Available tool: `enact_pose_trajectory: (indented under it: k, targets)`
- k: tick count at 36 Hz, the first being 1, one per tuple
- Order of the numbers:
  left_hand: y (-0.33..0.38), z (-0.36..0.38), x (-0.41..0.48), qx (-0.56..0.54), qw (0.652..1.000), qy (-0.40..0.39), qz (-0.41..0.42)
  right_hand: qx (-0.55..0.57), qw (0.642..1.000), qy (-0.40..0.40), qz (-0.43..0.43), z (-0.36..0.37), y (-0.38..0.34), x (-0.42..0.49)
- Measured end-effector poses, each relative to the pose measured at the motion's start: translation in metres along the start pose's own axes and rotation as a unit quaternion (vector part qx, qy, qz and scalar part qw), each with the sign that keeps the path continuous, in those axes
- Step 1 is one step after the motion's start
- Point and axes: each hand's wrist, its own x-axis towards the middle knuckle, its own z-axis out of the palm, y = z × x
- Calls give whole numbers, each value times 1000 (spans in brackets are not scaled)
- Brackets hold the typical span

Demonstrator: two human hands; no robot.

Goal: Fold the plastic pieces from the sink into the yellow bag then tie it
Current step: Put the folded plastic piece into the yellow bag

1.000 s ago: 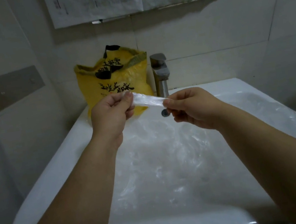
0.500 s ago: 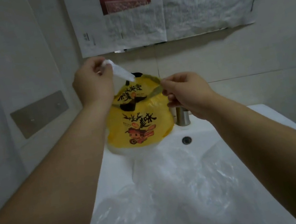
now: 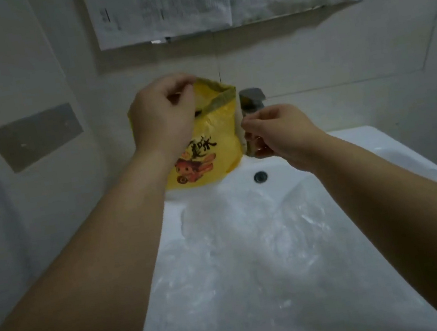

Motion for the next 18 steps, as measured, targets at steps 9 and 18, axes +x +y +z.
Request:
enact_pose_trajectory:
  k: [9, 18]
  targets:
    - [-23, 50, -94, 5, 981, -145, -128, -213, 974, 57, 51, -13, 63, -29]
    - [-54, 71, -113, 92, 931, -306, -176, -536, 807, -175, 176, -24, 124, -28]
